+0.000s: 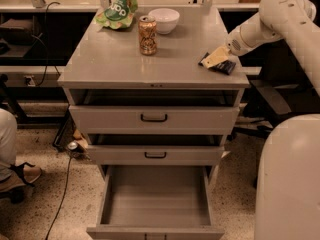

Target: Place rxbar blueberry into bottom drawer

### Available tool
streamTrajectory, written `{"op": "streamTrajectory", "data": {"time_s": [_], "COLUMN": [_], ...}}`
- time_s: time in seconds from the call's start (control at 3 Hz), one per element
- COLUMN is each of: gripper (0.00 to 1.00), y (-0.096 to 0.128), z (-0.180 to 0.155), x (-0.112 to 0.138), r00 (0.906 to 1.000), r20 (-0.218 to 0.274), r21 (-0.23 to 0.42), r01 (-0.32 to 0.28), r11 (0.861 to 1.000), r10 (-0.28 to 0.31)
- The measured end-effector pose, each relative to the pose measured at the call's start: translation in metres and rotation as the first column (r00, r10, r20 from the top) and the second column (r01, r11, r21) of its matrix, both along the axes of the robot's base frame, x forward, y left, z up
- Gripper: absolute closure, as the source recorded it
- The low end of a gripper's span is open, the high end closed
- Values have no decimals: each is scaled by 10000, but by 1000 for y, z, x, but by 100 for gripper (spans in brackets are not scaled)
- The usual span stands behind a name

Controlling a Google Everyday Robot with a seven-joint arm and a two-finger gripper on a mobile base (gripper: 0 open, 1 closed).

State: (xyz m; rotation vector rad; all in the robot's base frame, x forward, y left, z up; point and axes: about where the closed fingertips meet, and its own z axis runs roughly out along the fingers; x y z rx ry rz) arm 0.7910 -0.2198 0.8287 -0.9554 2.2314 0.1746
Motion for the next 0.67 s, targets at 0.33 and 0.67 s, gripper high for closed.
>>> {"op": "streamTrajectory", "data": {"time_s": [0.33, 0.67], "gripper": [100, 100], "y": [0, 0], "z": [0, 0], "x": [0, 0], "r00": [10000, 10000], "r20": [4, 4], "r21": [0, 0], "r01": [-1, -1], "r11": [10000, 10000], "r10": [1, 1]}}
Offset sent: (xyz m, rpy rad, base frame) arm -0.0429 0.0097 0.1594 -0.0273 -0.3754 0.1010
